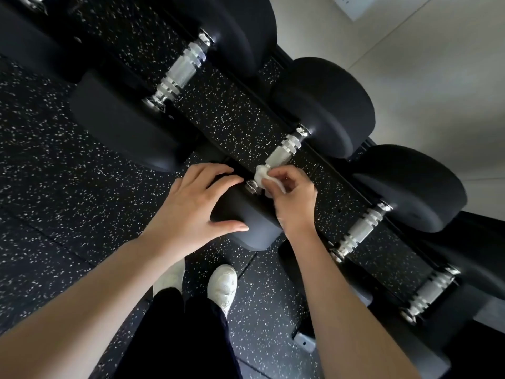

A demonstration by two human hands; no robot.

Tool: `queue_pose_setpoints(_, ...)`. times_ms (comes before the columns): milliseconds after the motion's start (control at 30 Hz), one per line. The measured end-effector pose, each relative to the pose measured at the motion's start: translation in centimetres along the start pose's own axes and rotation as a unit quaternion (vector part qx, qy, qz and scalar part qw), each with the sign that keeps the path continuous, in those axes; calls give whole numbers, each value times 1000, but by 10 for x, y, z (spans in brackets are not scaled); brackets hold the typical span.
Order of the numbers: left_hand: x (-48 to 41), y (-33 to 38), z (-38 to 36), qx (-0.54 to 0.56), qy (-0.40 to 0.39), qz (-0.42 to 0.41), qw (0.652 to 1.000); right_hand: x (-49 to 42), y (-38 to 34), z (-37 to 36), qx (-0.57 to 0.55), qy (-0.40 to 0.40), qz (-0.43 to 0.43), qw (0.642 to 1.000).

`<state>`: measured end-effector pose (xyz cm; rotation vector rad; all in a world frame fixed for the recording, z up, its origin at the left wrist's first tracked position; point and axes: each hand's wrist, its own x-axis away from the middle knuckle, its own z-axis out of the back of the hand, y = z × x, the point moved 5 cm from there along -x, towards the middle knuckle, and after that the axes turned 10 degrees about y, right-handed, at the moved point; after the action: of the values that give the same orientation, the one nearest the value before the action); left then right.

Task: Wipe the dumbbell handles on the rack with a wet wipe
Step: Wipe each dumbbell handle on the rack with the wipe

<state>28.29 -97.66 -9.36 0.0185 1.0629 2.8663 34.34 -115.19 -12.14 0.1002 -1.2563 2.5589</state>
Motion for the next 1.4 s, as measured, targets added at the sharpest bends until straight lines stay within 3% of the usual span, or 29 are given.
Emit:
queue_pose_setpoints(233,-1,-1,0,11,-5,7,1000,-22,-11,17,-15,73,-4,997)
queue_pose_setpoints(433,0,-1,0,15,7,4,1000,1,0,2,19,-57,12,998)
queue_pose_setpoints(533,0,-1,0,16,8,1,1000,1,4,2,-5,-73,-27,997)
queue_pose_setpoints(733,0,0,0,14,4,2,1000,-27,7,30,-157,128,-134,970)
queue_pose_setpoints(900,0,-1,0,14,9,2,1000,-48,8,13,-271,173,-206,924)
queue_pose_setpoints(1033,0,-2,-1,20,12,3,1000,-40,17,14,-202,134,-186,952)
queue_pose_setpoints(1133,1,-1,0,25,18,3,1000,-21,22,12,-142,45,-162,976)
queue_pose_setpoints(1233,1,0,0,24,16,4,1000,0,28,1,-140,-37,-171,974)
queue_pose_setpoints(1400,0,1,1,20,15,0,1000,-8,30,-1,-181,9,-207,962)
